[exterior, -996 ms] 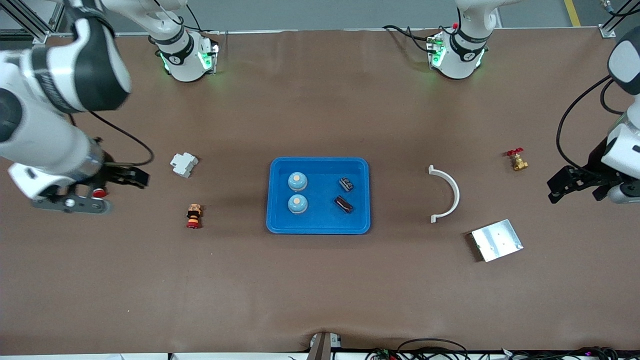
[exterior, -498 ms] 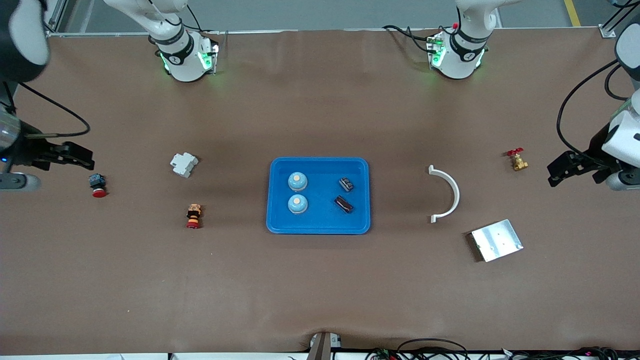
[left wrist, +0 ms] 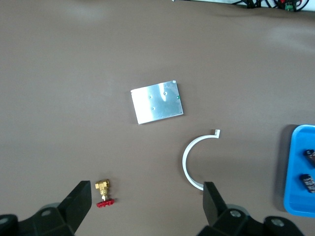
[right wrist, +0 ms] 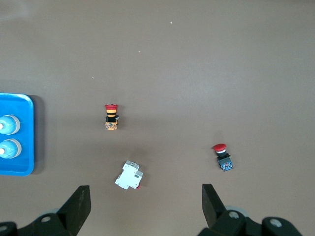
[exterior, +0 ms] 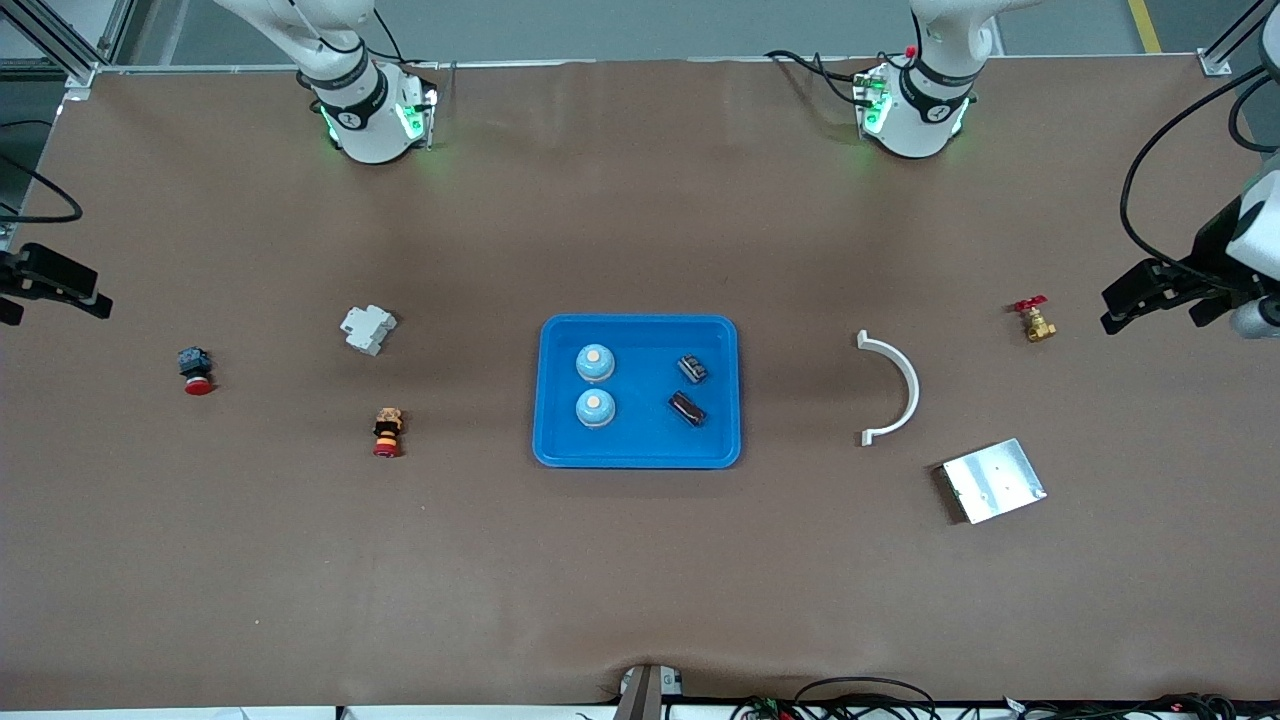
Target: Place electrolytic capacitor and blue bell in tray
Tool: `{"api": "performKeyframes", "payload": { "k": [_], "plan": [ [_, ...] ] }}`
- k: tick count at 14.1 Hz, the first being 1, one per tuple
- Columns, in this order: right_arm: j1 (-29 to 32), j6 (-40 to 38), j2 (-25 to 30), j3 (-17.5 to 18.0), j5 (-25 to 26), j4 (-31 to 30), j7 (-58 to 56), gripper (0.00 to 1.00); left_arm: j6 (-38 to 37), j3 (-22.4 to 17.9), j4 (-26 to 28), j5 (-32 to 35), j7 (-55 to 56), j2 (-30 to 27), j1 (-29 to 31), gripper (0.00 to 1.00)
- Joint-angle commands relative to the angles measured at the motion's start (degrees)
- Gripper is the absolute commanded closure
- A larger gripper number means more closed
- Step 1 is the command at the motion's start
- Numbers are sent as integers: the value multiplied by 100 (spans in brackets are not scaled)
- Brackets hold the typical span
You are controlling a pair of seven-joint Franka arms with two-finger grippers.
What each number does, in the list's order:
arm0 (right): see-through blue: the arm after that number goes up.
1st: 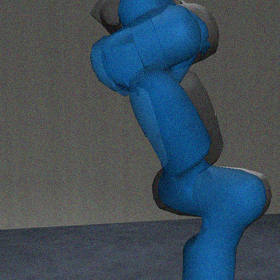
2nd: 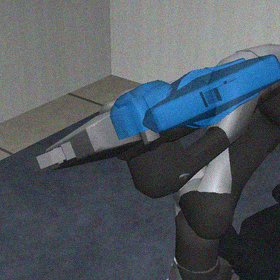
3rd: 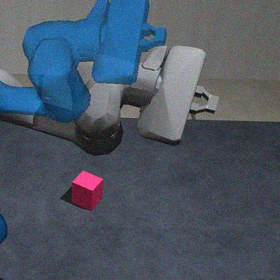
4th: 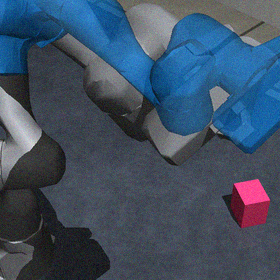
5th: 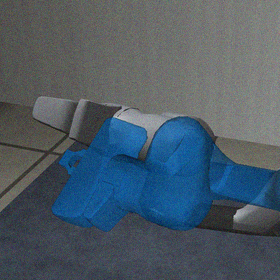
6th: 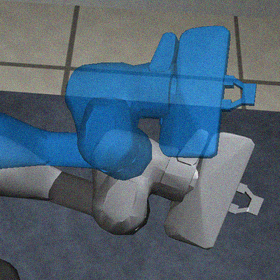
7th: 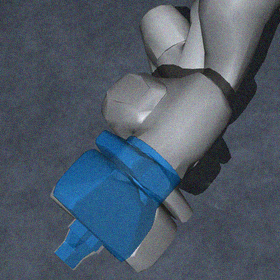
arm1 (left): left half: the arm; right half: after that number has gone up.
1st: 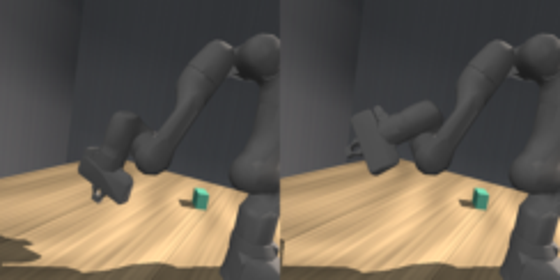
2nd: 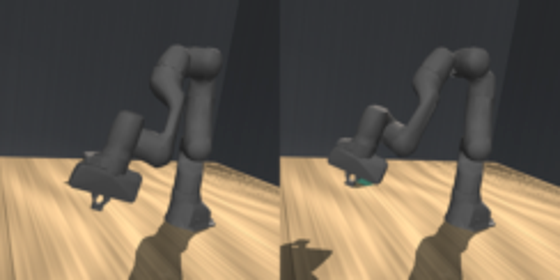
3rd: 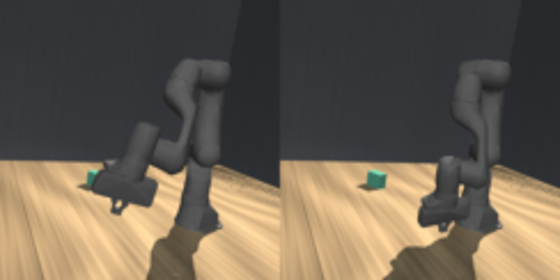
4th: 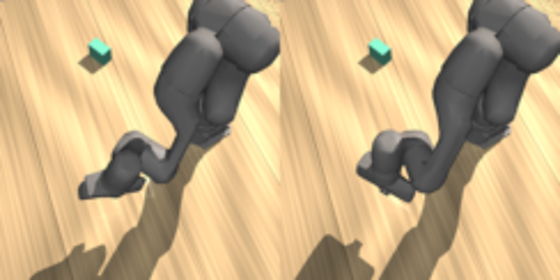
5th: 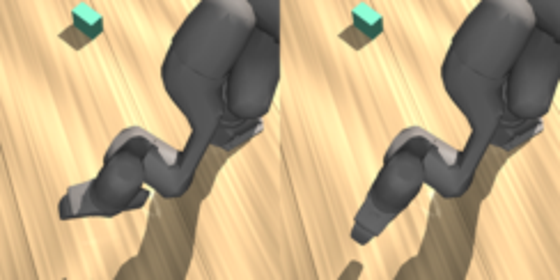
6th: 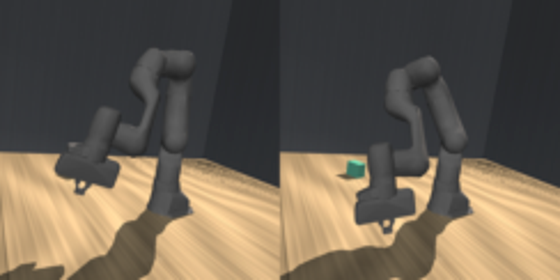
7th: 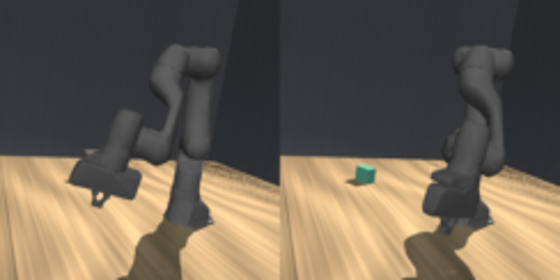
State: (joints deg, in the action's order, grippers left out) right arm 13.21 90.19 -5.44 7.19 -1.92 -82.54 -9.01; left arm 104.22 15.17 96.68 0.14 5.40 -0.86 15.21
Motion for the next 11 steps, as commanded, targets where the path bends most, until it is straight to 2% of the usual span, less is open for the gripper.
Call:
{"api": "performKeyframes", "payload": {
  "k": [1, 4, 7, 9, 11],
  "plan": [
    [59, -19, 403, 72, -63, -245, -57, 0, -270, -67, 61, -216, -74, -405, 96, 0],
    [41, -264, 579, 90, -19, -254, -21, 0, -324, -278, 26, -233, -83, -406, -70, 0],
    [6, -519, 694, 116, 16, -254, 232, 0, -332, -971, 43, -242, -83, -362, -685, 0],
    [-11, -547, 711, 116, 25, -254, 242, 0, -428, -1025, 43, -242, -65, -318, -852, 0],
    [-38, -547, 703, 125, 25, -254, 242, 0, -508, -1304, 43, -242, -65, -283, -1124, 0]
  ]
}}
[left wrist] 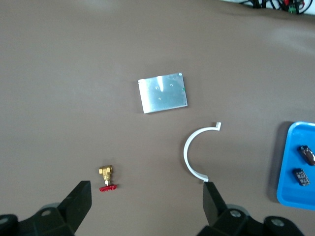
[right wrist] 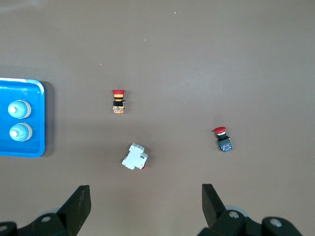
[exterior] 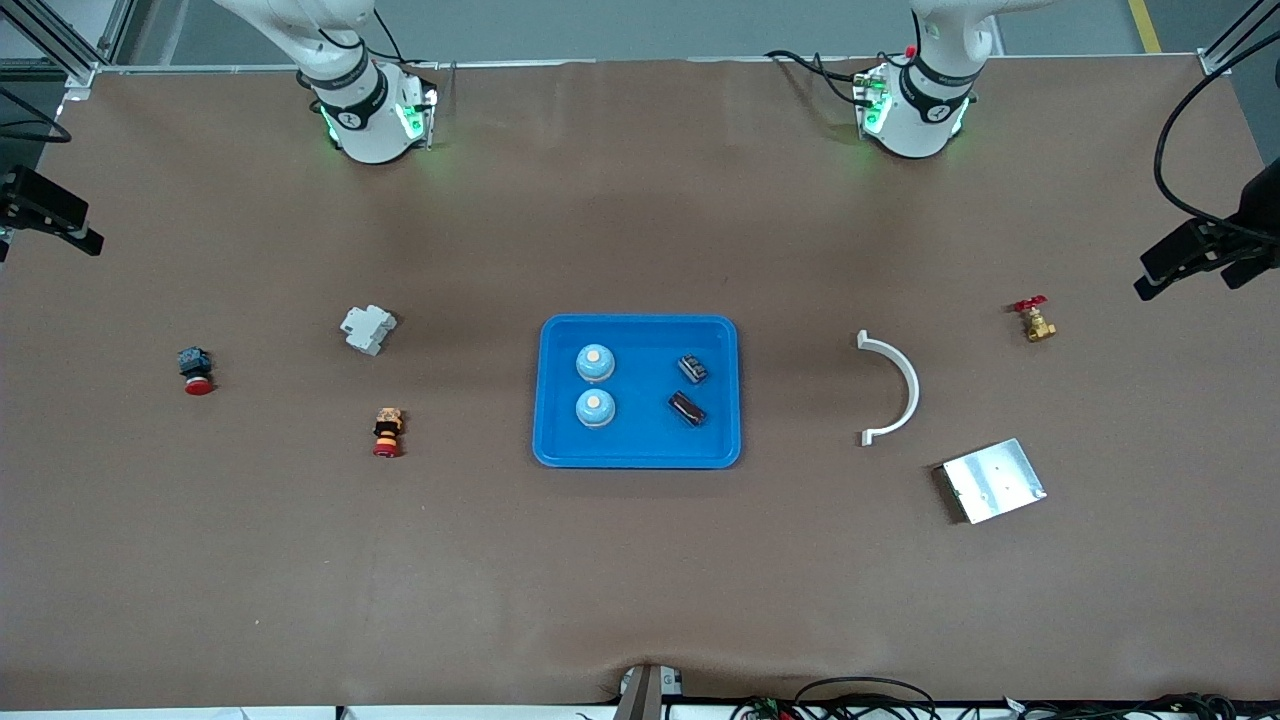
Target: Place electrolytic capacitor and blue bell in tray
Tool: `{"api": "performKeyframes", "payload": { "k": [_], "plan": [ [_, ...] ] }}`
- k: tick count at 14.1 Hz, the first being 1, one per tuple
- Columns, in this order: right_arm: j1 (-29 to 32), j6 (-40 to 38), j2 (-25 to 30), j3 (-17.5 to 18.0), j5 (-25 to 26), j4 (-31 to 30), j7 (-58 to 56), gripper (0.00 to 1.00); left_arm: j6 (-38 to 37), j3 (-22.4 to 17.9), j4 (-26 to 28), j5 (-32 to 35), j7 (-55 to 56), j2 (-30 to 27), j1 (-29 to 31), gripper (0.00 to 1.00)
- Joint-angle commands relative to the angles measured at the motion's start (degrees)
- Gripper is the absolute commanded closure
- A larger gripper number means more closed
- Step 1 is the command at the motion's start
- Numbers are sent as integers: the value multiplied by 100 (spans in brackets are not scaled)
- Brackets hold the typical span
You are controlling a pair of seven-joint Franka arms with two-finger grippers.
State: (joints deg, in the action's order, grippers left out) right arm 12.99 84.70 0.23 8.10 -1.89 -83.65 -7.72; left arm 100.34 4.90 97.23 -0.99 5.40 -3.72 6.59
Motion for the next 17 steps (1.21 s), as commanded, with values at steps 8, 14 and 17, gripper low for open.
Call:
{"api": "performKeyframes", "payload": {
  "k": [8, 14, 17],
  "plan": [
    [-7, 64, 100, 34, 31, -178, 113, 0, -305, -429, -20, -182, -74, 100, -378, 0],
    [-173, 81, 100, 17, 22, -231, 131, 0, -375, -780, -28, -191, -65, 91, -764, 0],
    [-305, 116, 100, -1, 22, -283, 166, 0, -375, -1068, -20, -182, -74, 91, -1027, 0]
  ]
}}
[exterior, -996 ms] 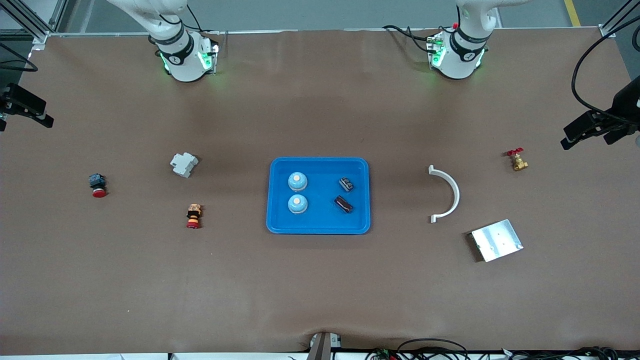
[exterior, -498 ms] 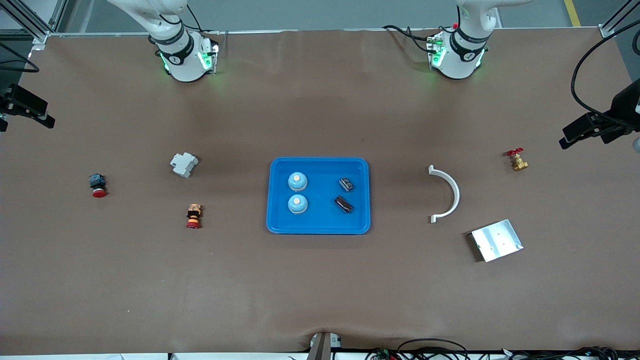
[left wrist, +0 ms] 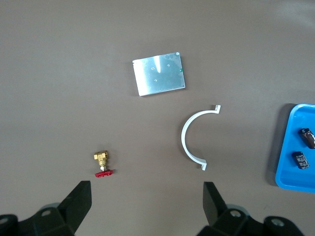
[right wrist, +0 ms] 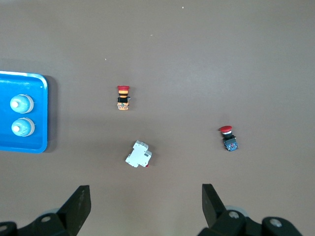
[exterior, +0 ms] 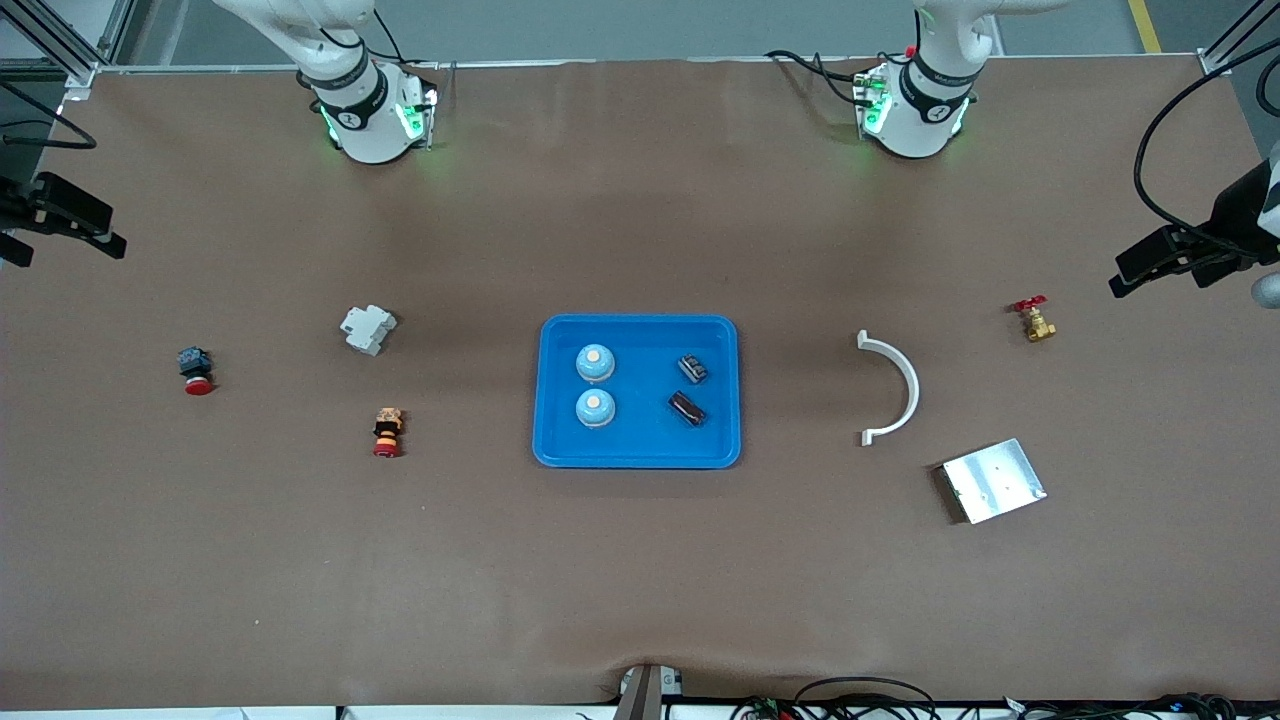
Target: Place electrolytic capacitor and blue bell in tray
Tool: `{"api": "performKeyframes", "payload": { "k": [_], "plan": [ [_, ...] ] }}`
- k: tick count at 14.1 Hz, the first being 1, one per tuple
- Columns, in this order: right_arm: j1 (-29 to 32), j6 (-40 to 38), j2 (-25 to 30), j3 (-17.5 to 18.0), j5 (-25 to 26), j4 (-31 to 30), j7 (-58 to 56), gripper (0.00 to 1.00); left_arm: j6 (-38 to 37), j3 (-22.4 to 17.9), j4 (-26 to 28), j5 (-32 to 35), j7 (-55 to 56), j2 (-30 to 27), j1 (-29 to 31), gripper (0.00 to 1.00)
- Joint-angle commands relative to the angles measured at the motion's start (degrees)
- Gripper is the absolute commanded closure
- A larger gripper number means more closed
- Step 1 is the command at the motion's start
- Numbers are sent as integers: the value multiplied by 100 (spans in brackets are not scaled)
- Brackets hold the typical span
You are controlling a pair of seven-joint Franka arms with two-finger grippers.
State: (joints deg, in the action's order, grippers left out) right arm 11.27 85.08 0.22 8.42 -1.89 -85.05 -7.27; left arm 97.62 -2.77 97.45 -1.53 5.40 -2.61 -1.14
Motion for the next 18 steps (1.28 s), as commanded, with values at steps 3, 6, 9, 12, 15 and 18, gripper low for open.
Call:
{"api": "performKeyframes", "payload": {
  "k": [3, 6, 9, 12, 15, 18],
  "plan": [
    [-1018, 70, 101, -672, 179, -161, 366, 0, -94, -382, -103, -146, -74, 58, -273, 0],
    [-1303, 26, 101, -1044, 241, -170, 551, 0, -85, -382, -164, -154, -83, 85, -264, 0],
    [-1268, 61, 118, -1281, 171, -214, 796, 0, -94, -391, -173, -154, -127, 94, -247, 0],
    [-1268, 79, 127, -1360, 171, -214, 832, 0, -111, -356, -173, -146, -56, 6, -308, 0],
    [-1268, 87, 127, -1352, 171, -223, 832, 0, -155, -154, -173, -110, -56, -82, -273, 0],
    [-1294, 166, 127, -1352, 171, -267, 832, 0, -560, -162, -182, -84, -65, -109, -264, 0]
  ]
}}
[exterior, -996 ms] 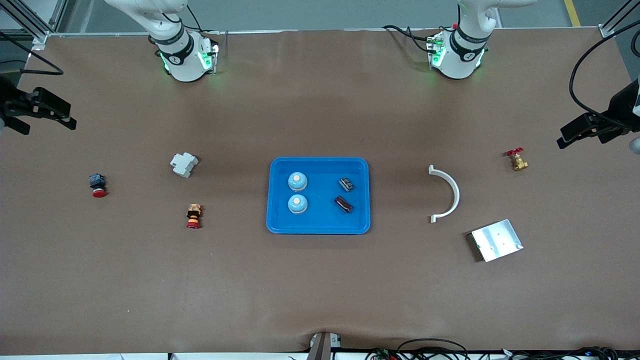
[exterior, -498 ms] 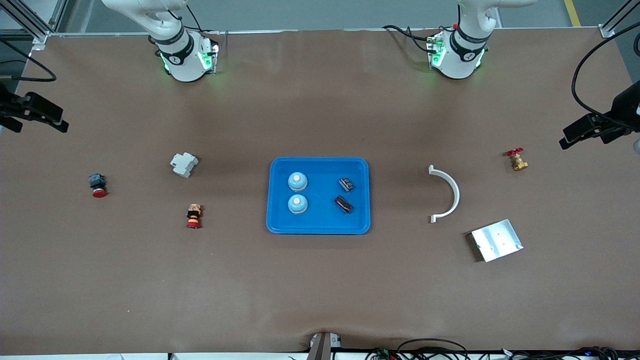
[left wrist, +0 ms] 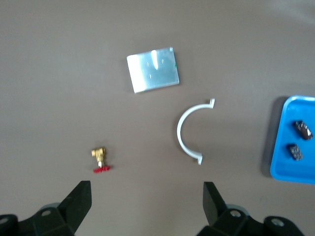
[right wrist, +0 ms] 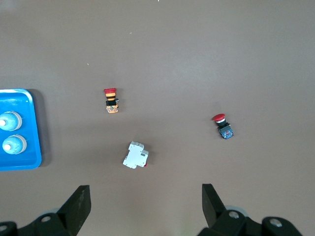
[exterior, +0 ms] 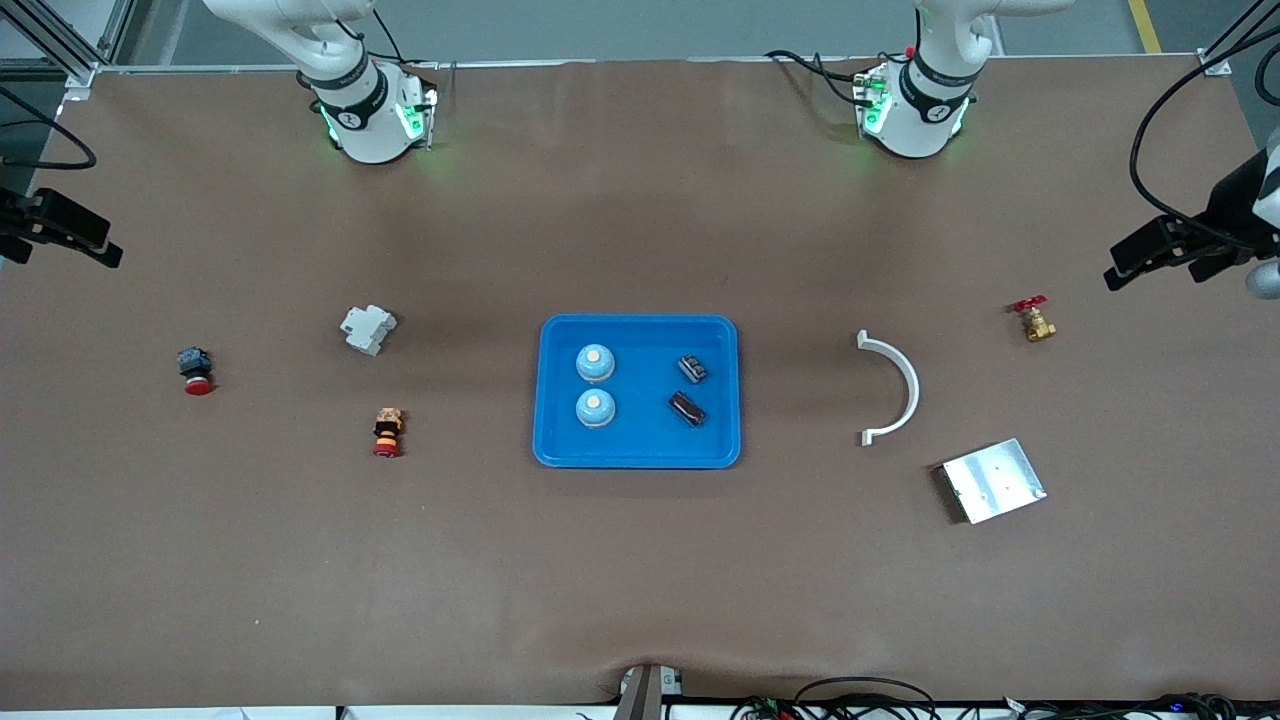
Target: Place electrolytic capacitor and blue bell in tray
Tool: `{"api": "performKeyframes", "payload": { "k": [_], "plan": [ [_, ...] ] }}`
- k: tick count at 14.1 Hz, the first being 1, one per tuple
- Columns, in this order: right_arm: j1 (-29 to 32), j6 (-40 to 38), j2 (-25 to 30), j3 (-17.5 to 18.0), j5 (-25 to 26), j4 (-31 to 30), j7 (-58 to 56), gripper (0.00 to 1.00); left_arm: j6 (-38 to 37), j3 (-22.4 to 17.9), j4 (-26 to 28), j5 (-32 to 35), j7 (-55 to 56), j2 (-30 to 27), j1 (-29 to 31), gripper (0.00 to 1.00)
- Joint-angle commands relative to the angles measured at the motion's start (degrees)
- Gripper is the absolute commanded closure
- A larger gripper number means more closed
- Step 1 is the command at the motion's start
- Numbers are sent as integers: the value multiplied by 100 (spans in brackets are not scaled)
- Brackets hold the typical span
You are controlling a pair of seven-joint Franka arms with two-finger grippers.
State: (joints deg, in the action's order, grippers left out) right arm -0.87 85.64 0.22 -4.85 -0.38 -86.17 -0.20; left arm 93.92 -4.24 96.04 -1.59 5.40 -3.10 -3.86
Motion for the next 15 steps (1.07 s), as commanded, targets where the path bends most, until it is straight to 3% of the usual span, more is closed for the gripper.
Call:
{"api": "performKeyframes", "payload": {
  "k": [1, 15],
  "plan": [
    [-97, 128, 136, -24, 21, -163, 126, 0, -199, -6, -76, -61, -126, -59, 0, 0],
    [-97, 208, 224, 2, 21, -181, 117, 0, -234, 108, -367, -52, -83, 135, -53, 0]
  ]
}}
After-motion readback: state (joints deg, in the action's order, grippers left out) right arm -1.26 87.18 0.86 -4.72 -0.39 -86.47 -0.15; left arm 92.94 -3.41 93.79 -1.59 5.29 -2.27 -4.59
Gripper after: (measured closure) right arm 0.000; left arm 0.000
